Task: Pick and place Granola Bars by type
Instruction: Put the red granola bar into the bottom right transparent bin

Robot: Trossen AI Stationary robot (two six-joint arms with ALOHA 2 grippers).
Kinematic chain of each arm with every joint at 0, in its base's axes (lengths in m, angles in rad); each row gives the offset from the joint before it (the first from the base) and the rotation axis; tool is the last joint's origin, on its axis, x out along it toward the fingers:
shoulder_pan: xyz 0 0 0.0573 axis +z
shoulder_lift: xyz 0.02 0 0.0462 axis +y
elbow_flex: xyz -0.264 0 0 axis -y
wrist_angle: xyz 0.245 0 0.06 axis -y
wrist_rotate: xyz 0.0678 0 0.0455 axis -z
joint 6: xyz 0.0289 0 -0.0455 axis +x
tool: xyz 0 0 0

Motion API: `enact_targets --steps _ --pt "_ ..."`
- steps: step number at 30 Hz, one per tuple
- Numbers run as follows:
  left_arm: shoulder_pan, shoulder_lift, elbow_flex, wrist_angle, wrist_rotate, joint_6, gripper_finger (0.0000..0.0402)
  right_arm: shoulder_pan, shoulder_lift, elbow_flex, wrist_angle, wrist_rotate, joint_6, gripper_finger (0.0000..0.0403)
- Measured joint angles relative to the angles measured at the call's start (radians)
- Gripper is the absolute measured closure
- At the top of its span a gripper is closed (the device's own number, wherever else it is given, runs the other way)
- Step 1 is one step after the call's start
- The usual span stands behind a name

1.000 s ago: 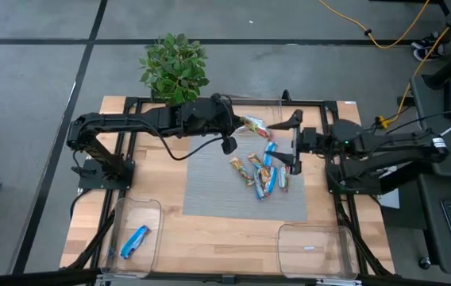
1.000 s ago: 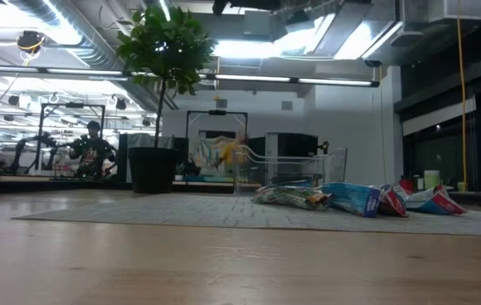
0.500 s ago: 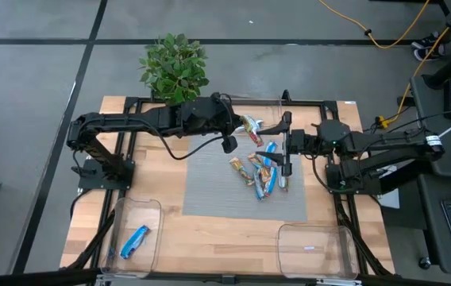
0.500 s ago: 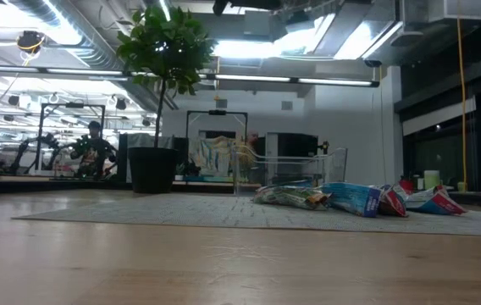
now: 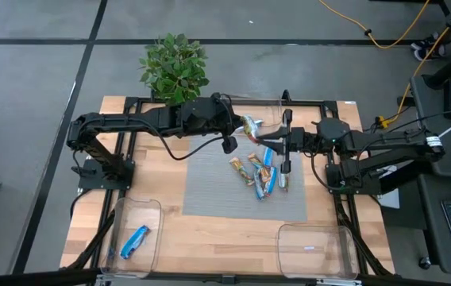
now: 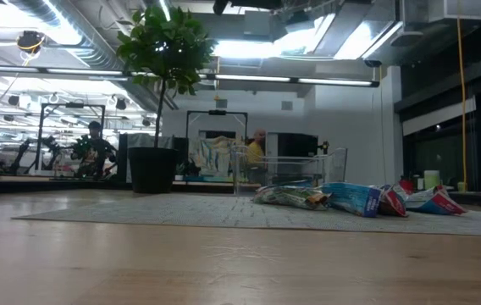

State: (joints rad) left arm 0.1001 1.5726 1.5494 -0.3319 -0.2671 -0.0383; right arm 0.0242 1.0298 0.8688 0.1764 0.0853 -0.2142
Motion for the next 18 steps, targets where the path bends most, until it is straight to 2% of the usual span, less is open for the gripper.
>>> enact_targets --steps 2,12,15,18 --pt "0.000 0.000 0.000 0.000 0.000 0.000 0.0368 0.000 0.000 0.000 0.000 0.000 0.000 0.0393" --pt "0.000 0.000 0.000 0.000 0.000 0.000 0.0368 0.000 0.000 0.000 0.000 0.000 -0.004 0.0393" --pt "0.000 0.000 0.000 0.000 0.000 0.000 0.0368 0.000 0.000 0.000 0.000 0.000 -0.006 0.0377" --pt "0.000 0.000 0.000 0.000 0.000 0.000 0.0368 0.000 0.000 0.000 0.000 0.000 -0.007 0.0346"
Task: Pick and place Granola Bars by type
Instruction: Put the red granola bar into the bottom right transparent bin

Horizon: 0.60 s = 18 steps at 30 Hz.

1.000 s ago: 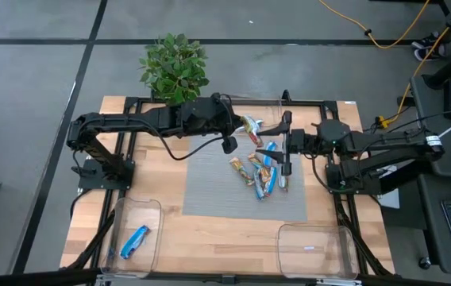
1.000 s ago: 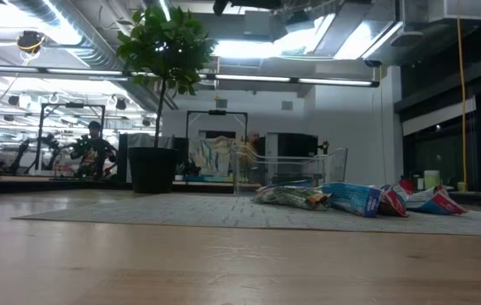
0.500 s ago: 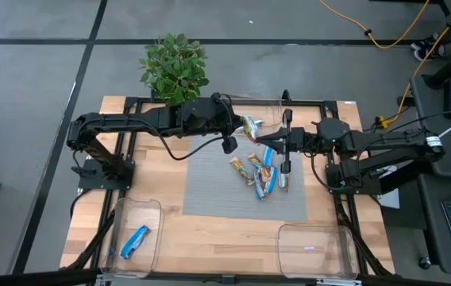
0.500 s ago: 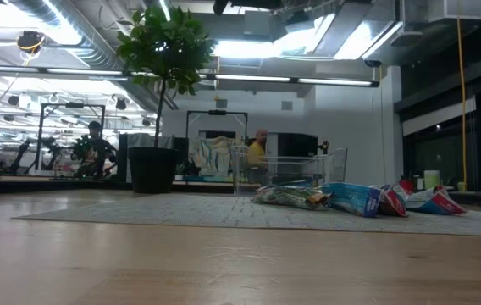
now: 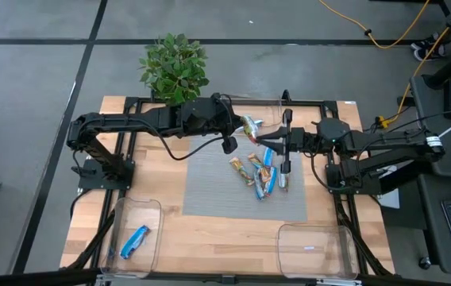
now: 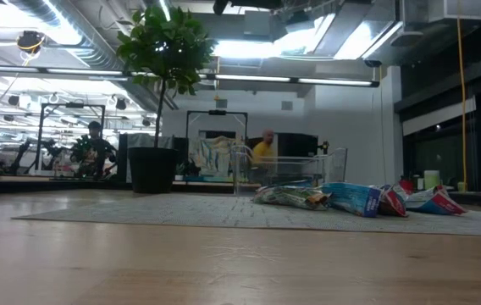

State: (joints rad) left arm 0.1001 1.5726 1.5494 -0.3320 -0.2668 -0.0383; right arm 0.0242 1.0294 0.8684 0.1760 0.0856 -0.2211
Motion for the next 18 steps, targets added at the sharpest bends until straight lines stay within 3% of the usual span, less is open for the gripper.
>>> enact_targets --steps 11,18 --pt "0.000 0.000 0.000 0.000 0.000 0.000 0.0368 -0.002 0.000 0.000 -0.031 0.028 0.068 0.0198" --pt "0.000 0.000 0.000 -0.001 -0.001 0.000 0.0368 -0.002 0.000 0.000 -0.099 0.101 0.084 0.0144"
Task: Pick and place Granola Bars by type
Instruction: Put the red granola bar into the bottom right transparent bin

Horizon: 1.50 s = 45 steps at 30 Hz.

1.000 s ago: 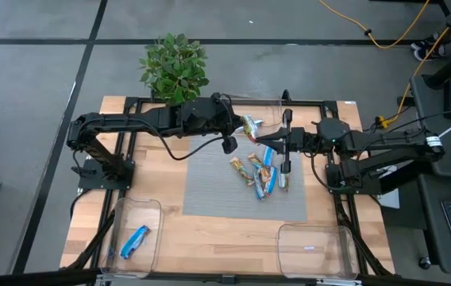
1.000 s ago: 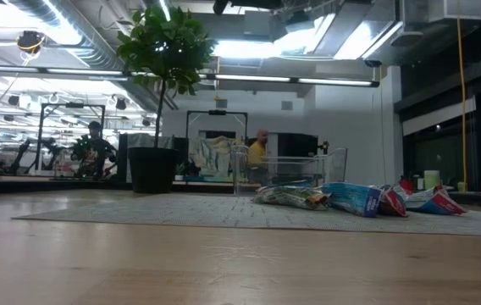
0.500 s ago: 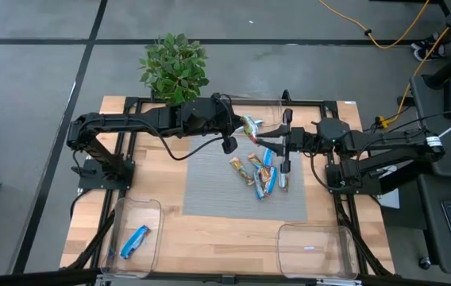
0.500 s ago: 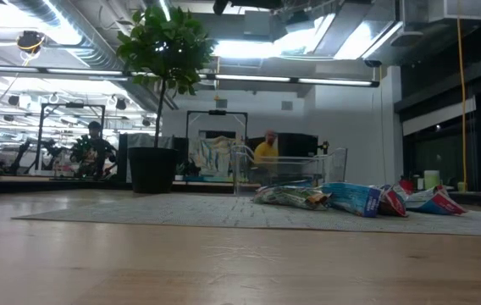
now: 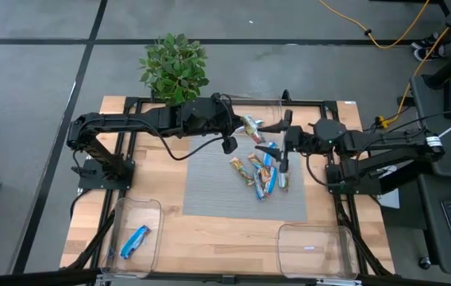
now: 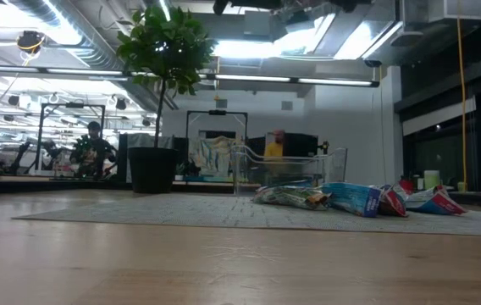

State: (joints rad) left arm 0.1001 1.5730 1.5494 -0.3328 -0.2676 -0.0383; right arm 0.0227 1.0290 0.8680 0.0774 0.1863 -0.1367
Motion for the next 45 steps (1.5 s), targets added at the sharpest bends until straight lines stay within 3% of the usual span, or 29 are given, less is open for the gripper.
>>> enact_targets --steps 13,25,30,40,45 --pt "0.000 0.000 0.000 0.000 0.001 0.000 0.0368 -0.002 0.000 0.000 -0.081 0.118 -0.006 0.0135" --pt "0.000 0.000 0.000 0.000 0.000 -0.001 0.0368 -0.036 0.000 0.000 -0.081 0.095 -0.004 0.0146" --pt "0.000 0.000 0.000 0.000 0.000 -0.002 0.0368 -0.035 0.000 0.000 -0.082 0.074 -0.003 0.0198" --pt "-0.001 0.000 0.000 -0.008 0.001 -0.004 0.0368 -0.035 0.000 0.000 -0.082 -0.026 -0.003 0.0365" --pt "0.000 0.000 0.000 -0.010 0.027 -0.003 0.0368 -0.035 0.000 0.000 -0.076 -0.057 0.002 0.0381"
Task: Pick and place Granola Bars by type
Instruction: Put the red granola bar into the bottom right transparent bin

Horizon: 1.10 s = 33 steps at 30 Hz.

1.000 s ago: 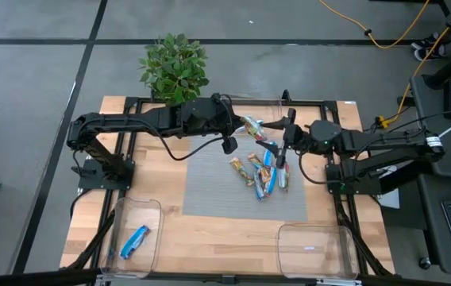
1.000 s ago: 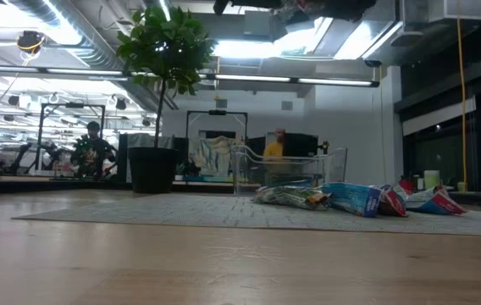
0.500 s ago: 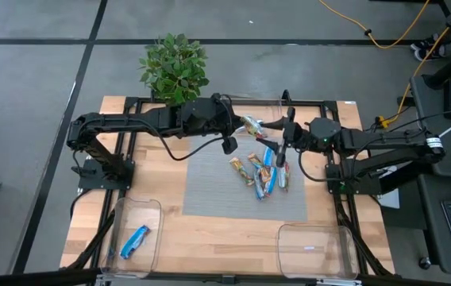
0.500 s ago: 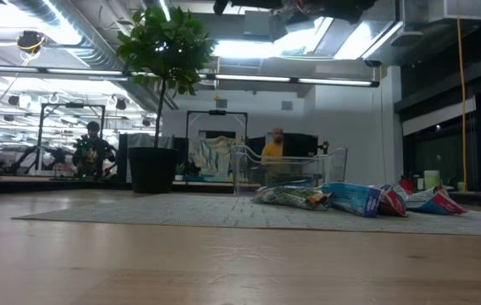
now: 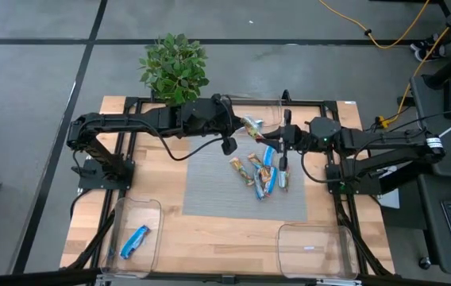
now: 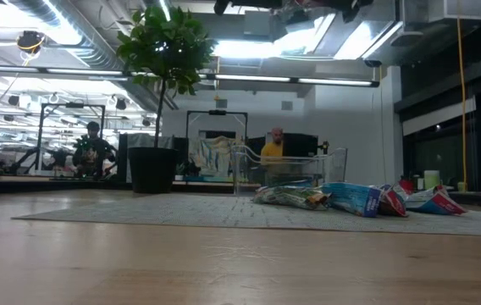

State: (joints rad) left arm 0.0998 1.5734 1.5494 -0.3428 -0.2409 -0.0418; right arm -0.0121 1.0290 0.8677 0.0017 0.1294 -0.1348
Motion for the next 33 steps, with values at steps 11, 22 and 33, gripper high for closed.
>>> enact_targets --steps 11,22,33 --pt "0.000 -0.039 0.000 -0.048 0.031 0.003 0.0336 0.004 -0.075 0.000 0.005 0.000 0.003 0.0380" --pt "0.000 -0.159 0.000 -0.072 -0.004 -0.009 0.0260 0.012 -0.162 0.000 -0.081 -0.006 0.053 0.0367" --pt "-0.001 -0.159 0.000 -0.227 -0.018 -0.091 0.0262 0.194 -0.289 0.000 -0.346 -0.046 0.137 0.0380"
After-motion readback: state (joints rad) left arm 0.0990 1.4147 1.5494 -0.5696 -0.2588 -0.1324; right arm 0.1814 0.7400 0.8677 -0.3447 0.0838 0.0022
